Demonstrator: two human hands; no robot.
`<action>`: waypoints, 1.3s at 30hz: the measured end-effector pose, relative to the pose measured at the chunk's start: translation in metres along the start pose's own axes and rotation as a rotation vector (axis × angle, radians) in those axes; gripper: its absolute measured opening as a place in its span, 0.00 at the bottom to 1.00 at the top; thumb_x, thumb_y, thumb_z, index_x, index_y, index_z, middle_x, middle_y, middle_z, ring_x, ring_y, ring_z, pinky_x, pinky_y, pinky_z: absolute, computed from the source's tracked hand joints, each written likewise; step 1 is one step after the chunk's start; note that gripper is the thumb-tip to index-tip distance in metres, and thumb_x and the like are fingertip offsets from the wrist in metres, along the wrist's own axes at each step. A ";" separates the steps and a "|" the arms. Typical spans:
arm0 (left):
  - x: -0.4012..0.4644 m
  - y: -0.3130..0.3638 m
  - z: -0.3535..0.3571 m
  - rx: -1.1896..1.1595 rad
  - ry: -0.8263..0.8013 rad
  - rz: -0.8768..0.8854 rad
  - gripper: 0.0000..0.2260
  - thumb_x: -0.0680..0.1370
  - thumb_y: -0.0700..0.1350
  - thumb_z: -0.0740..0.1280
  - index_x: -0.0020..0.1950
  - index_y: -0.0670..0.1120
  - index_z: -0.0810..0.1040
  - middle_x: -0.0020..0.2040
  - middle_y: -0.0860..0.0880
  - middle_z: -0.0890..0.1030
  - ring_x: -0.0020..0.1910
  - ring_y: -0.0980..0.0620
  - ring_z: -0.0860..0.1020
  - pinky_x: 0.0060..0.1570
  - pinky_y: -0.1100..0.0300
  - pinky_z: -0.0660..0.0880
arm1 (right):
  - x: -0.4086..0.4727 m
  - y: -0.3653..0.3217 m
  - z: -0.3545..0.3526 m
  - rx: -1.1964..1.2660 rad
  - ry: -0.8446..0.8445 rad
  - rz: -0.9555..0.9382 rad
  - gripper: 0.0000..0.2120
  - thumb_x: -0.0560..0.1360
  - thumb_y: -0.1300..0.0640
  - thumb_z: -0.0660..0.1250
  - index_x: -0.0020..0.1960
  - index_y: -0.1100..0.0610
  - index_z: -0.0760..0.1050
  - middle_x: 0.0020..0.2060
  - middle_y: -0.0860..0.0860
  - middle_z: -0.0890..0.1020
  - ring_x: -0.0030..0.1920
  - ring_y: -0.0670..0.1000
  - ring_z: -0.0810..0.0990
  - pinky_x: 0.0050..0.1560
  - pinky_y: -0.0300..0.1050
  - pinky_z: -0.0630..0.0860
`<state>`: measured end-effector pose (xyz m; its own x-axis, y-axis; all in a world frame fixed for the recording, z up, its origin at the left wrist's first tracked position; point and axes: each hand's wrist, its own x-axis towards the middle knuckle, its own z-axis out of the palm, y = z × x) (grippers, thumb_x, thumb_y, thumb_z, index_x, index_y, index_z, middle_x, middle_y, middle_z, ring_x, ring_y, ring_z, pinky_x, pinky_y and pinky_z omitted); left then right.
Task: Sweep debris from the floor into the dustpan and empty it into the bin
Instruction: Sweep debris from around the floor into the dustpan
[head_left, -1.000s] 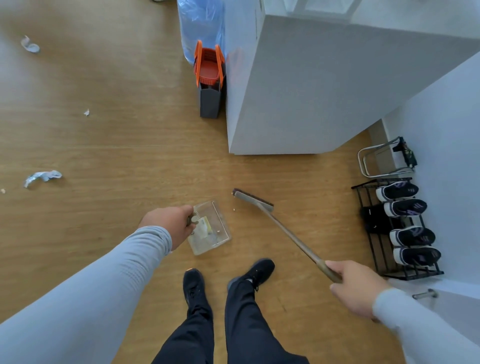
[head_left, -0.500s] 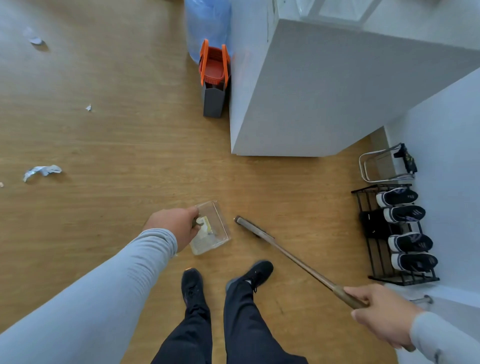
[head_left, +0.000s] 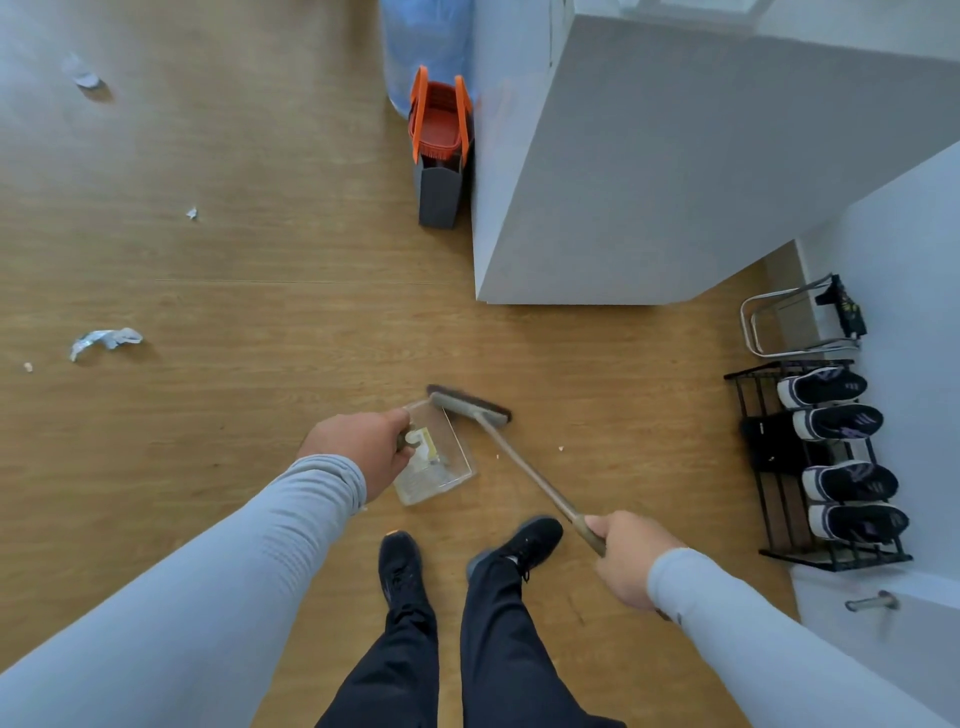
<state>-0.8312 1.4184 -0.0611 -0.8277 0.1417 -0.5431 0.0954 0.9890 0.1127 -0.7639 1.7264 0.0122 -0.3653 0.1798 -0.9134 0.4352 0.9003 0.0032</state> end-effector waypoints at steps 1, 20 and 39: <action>0.001 0.000 -0.001 0.003 -0.003 0.003 0.08 0.80 0.59 0.58 0.54 0.57 0.70 0.39 0.56 0.79 0.35 0.52 0.78 0.30 0.59 0.72 | -0.008 0.002 -0.008 -0.010 -0.018 -0.002 0.31 0.79 0.59 0.60 0.78 0.41 0.61 0.51 0.43 0.77 0.41 0.48 0.80 0.37 0.41 0.80; 0.004 0.000 0.000 0.000 0.002 0.021 0.09 0.81 0.59 0.59 0.56 0.57 0.72 0.39 0.56 0.79 0.35 0.52 0.78 0.30 0.59 0.73 | -0.013 0.118 0.000 0.447 0.101 0.299 0.25 0.78 0.65 0.60 0.73 0.52 0.71 0.30 0.55 0.75 0.26 0.53 0.71 0.26 0.40 0.69; -0.005 -0.001 0.005 0.005 -0.002 0.009 0.11 0.80 0.59 0.60 0.59 0.56 0.72 0.40 0.55 0.78 0.35 0.52 0.77 0.29 0.59 0.71 | -0.078 0.139 0.024 0.755 -0.153 0.128 0.31 0.77 0.64 0.69 0.78 0.51 0.65 0.30 0.57 0.76 0.22 0.51 0.67 0.22 0.42 0.67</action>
<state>-0.8243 1.4170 -0.0628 -0.8256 0.1510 -0.5437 0.1059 0.9879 0.1136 -0.6549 1.8280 0.0738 -0.1809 0.1575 -0.9708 0.9285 0.3528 -0.1157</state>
